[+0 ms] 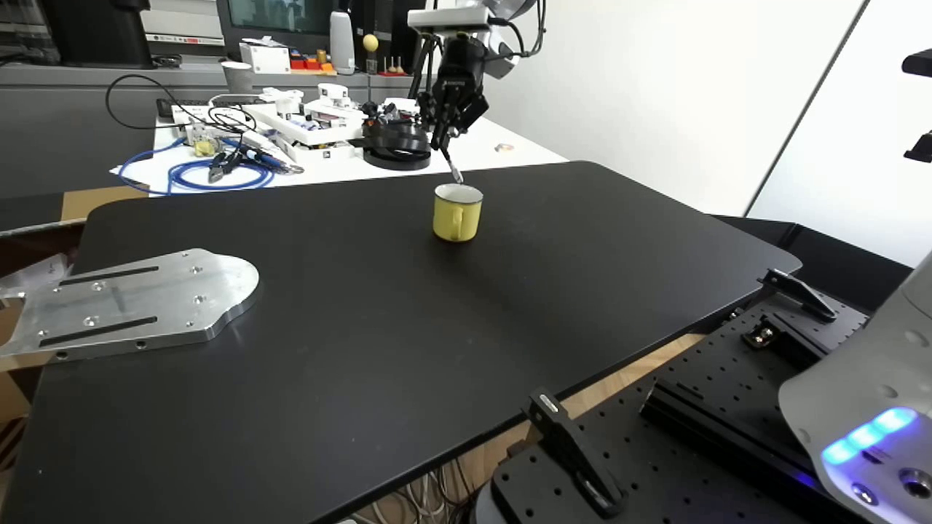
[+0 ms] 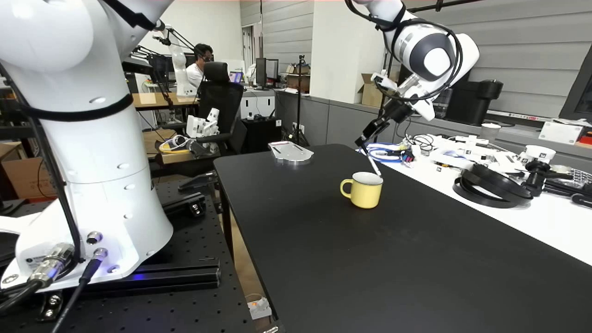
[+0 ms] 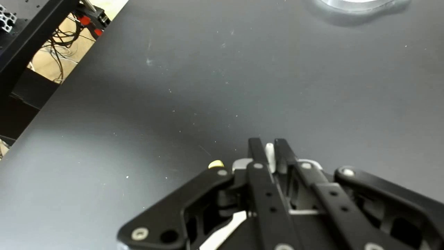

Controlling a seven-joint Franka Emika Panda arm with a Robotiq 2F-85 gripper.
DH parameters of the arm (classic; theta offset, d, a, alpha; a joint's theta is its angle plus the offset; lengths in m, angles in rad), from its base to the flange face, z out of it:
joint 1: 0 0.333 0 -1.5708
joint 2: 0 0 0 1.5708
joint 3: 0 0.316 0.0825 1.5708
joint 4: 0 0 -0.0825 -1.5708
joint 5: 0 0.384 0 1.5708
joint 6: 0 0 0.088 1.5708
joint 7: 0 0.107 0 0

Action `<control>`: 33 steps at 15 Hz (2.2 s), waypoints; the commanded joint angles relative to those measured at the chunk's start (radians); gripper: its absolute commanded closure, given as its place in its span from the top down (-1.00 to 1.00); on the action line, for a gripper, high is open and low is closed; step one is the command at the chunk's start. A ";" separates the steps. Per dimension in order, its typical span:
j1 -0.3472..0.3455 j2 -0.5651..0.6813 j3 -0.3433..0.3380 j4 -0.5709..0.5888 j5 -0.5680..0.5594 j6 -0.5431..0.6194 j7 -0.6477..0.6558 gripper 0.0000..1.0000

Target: Take the pen out of the cup and put it on the table

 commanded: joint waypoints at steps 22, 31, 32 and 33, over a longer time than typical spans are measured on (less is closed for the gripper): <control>0.055 -0.636 -0.044 -0.833 -0.373 0.427 -0.231 -0.94; 0.071 -0.572 -0.024 -1.008 -0.375 0.840 -0.307 -0.94; 0.078 -0.556 -0.025 -1.015 -0.376 0.869 -0.300 -0.94; 0.087 -0.537 -0.027 -1.018 -0.381 0.888 -0.292 -0.94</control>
